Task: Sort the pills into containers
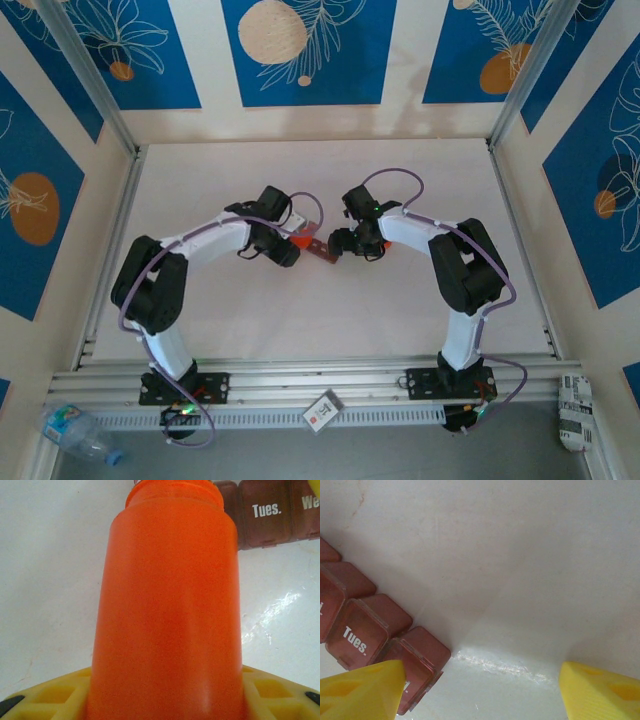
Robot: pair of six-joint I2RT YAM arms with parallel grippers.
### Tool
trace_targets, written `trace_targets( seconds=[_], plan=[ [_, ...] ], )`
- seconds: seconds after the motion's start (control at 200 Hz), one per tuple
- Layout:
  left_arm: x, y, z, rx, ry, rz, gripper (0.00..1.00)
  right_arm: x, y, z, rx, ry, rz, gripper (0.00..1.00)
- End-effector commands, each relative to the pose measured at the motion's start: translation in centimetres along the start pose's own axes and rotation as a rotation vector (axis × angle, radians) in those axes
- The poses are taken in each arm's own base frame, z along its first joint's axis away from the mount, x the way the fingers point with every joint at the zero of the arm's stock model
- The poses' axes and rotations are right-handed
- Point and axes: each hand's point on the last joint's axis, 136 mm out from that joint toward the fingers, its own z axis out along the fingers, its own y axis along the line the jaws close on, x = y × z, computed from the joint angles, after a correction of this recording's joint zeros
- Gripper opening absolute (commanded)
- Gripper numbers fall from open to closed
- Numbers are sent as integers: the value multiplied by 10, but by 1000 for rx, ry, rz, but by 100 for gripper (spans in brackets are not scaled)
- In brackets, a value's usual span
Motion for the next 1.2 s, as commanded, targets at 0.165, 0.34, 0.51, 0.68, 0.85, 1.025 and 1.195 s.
trace_targets(
  seconds=[0.165, 0.34, 0.51, 0.68, 0.85, 1.025, 1.195],
  plan=[
    [-5, 1, -4, -19, 34, 38, 0, 12, -4, 11, 5, 41, 16, 81],
    [-5, 2, -6, -27, 58, 54, 0, 13, -5, 11, 8, 43, 18, 81],
    [-4, 1, -5, -26, 84, 75, 0, 13, -5, 12, 7, 44, 20, 81],
    [-5, 1, -4, -32, 104, 89, 0, 14, -5, 12, 6, 46, 22, 81],
    [-5, 2, -5, -44, 125, 98, 0, 14, -4, 12, 5, 47, 25, 81],
    [-4, 4, -5, -58, 149, 110, 0, 14, -5, 12, 5, 47, 26, 81],
    [-4, 4, -5, -69, 167, 124, 0, 14, -5, 12, 7, 48, 27, 81]
  ],
)
